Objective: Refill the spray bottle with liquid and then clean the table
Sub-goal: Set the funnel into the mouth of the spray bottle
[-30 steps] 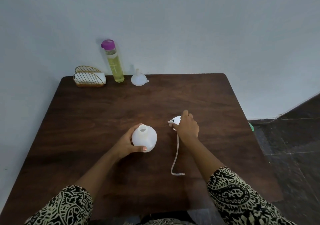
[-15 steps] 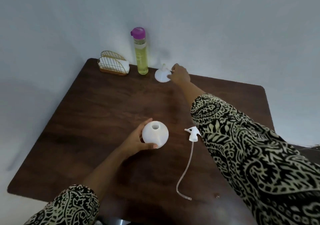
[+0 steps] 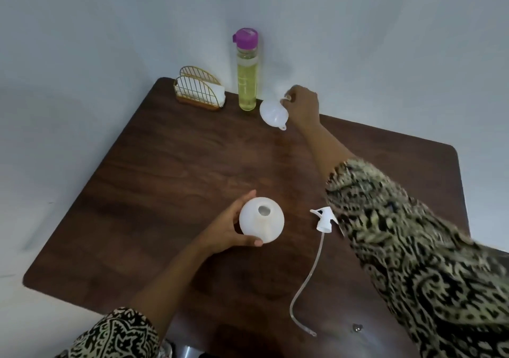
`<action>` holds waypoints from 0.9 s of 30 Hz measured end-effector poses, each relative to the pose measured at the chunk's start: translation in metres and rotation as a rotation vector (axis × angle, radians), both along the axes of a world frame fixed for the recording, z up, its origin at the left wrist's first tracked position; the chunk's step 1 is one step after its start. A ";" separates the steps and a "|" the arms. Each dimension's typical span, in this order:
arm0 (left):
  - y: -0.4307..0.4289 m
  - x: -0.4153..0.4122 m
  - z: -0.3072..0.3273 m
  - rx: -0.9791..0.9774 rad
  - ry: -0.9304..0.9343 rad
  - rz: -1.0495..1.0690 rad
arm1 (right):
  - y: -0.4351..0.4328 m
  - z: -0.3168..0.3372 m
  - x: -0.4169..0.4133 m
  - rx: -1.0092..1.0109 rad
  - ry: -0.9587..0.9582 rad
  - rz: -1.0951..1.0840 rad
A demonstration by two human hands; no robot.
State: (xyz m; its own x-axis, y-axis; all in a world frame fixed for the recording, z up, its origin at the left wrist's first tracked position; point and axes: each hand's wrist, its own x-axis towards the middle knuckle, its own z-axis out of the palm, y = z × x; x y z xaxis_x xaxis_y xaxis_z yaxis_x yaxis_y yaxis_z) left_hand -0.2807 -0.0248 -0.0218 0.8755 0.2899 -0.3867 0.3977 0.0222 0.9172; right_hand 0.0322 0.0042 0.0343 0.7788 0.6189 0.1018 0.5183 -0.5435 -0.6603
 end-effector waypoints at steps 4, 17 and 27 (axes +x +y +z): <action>0.008 0.000 0.028 -0.051 -0.154 0.209 | -0.060 0.041 -0.054 0.507 0.645 -0.170; 0.022 0.016 0.169 -0.234 -0.161 0.433 | -0.157 0.102 -0.162 0.607 1.408 -0.061; 0.026 0.006 0.184 0.214 -0.117 0.284 | -0.176 0.133 -0.193 0.458 0.676 -0.104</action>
